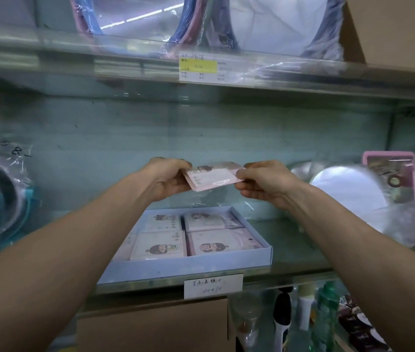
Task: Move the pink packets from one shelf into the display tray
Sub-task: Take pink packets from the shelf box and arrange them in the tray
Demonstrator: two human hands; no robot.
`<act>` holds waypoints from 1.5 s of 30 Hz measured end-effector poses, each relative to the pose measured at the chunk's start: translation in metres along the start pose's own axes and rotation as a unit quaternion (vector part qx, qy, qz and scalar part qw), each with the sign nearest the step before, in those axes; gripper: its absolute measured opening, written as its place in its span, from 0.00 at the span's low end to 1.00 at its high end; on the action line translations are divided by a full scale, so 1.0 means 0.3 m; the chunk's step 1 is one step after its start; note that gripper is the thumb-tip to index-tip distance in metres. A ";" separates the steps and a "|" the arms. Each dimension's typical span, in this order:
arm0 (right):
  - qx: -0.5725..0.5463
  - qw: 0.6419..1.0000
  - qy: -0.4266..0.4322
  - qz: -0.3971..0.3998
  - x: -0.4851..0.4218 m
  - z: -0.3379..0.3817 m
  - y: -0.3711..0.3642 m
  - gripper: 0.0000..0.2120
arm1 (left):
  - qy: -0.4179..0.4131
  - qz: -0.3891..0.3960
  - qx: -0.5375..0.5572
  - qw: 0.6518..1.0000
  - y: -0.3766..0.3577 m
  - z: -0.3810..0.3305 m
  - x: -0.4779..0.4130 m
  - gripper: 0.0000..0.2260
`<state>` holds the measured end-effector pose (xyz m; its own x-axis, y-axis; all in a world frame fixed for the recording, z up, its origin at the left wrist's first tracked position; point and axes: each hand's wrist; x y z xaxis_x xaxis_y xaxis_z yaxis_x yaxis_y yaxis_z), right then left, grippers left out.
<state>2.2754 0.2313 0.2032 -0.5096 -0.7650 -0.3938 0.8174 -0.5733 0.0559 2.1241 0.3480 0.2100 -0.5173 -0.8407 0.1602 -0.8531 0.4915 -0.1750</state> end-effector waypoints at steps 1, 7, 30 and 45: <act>0.003 1.000 -0.008 0.003 0.000 -0.006 0.000 0.20 | 0.010 0.005 -0.016 1.000 0.001 0.011 -0.002 0.03; 0.117 0.990 -0.042 0.063 -0.004 -0.036 0.009 0.07 | 0.074 0.037 -0.117 0.990 0.024 0.062 -0.026 0.19; 0.499 0.798 0.064 0.333 0.137 -0.061 -0.084 0.18 | 0.032 -0.029 -0.540 0.840 0.078 0.114 0.082 0.10; 0.508 0.766 0.055 0.390 0.157 -0.007 -0.136 0.17 | 0.041 -0.026 -0.687 0.725 0.118 0.109 0.193 0.15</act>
<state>2.2187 0.2193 0.1805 0.0993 -0.9937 0.0510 0.2014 0.0703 0.9770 2.0660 0.3094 0.1813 -0.4359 -0.8776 0.1994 -0.1050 0.2697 0.9572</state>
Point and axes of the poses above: each hand's wrist, its own x-axis away from the middle knuckle, its own y-axis out of the back of the hand, z = x × y, and after that the axes turned 13 degrees about y, right-handed
